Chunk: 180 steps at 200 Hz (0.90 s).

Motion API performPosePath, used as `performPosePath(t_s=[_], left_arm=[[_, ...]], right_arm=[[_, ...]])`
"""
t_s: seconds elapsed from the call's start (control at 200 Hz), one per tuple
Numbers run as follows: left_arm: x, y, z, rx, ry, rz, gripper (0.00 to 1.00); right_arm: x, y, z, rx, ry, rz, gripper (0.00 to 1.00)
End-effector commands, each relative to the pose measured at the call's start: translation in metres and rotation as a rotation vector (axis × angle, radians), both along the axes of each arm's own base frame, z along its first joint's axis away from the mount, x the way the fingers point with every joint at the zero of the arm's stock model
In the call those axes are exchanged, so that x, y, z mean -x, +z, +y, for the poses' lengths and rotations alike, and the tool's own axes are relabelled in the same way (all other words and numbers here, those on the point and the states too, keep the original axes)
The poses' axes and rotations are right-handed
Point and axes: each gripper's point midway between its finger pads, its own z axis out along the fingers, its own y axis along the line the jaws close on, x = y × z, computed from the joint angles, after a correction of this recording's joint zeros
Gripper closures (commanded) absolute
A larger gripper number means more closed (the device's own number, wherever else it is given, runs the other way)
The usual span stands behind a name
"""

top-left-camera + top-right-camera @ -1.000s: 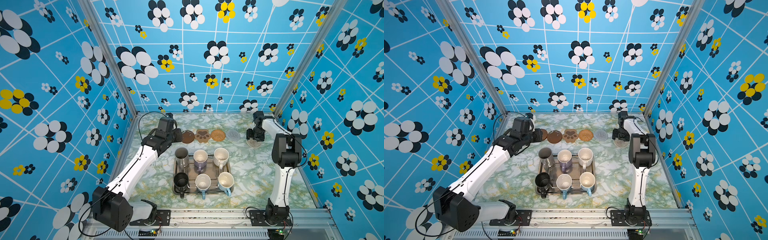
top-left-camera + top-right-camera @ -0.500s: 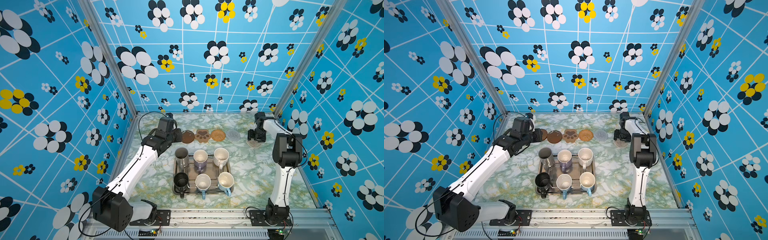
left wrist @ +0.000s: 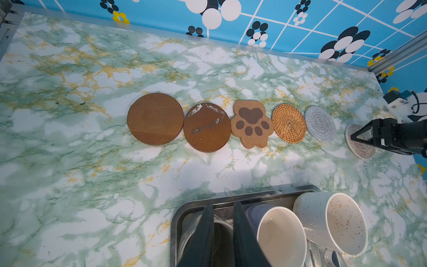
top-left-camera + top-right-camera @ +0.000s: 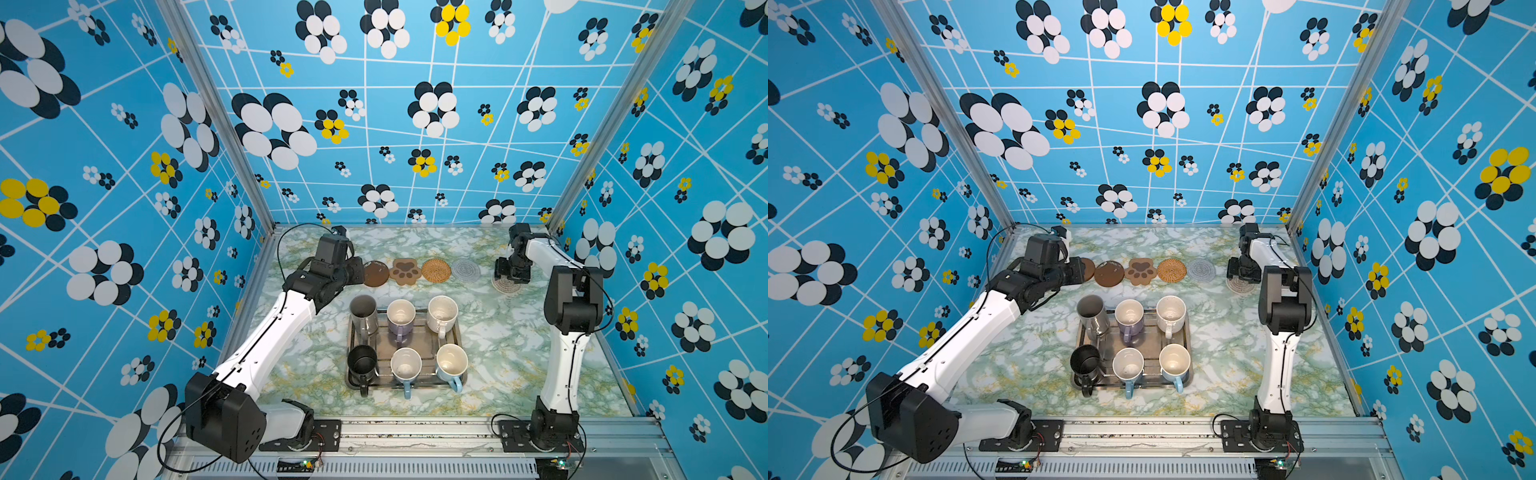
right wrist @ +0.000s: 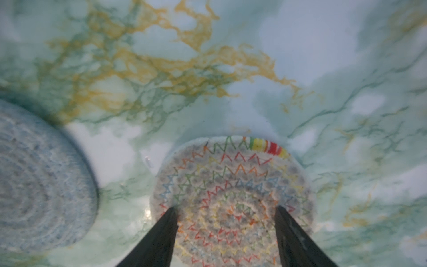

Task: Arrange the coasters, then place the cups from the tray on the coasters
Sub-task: 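Push the multicolour knit coaster against the light blue coaster with the right gripper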

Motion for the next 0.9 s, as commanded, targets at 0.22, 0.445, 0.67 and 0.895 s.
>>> performPosePath(t_s=[0.22,0.445,0.67,0.895], left_arm=[[-0.005,0.001,0.003,-0.004,0.022,0.006,0.81],[-0.008,0.0,0.001,-0.005,0.019,0.012,0.81],[-0.011,0.0,-0.001,-0.005,0.013,0.015,0.81],[-0.012,-0.002,-0.001,-0.005,0.01,0.017,0.81]], right_arm=[[-0.006,-0.034,0.01,-0.076,-0.02,0.048,0.31],[-0.015,-0.033,0.016,-0.106,-0.023,0.034,0.31],[-0.02,-0.034,0.024,-0.128,-0.013,0.032,0.31],[-0.022,-0.031,0.03,-0.12,0.004,0.032,0.31]])
